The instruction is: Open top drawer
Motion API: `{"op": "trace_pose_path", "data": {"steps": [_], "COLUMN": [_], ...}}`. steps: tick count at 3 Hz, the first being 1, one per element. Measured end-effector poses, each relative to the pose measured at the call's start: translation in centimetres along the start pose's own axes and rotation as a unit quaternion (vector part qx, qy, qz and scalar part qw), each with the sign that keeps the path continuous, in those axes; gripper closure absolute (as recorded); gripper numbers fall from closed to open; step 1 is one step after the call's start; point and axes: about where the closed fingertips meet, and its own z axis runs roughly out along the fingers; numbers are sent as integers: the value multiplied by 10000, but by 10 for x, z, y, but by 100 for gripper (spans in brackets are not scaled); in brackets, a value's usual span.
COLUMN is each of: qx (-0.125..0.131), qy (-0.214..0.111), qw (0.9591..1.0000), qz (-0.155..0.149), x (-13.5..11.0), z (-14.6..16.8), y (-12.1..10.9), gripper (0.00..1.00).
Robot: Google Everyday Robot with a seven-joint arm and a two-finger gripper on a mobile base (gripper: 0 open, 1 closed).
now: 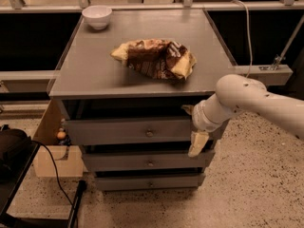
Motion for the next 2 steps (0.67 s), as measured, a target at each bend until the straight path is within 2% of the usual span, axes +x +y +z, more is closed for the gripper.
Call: {"op": "trace_pose_path", "data": {"steps": [1, 2], "qx": [-13, -168], "qy": [2, 44], "qw": [10000, 9998], "qz": [-6, -46], "x": [1, 4], "z": [1, 6], "y": [1, 5], "gripper": [0, 0]}}
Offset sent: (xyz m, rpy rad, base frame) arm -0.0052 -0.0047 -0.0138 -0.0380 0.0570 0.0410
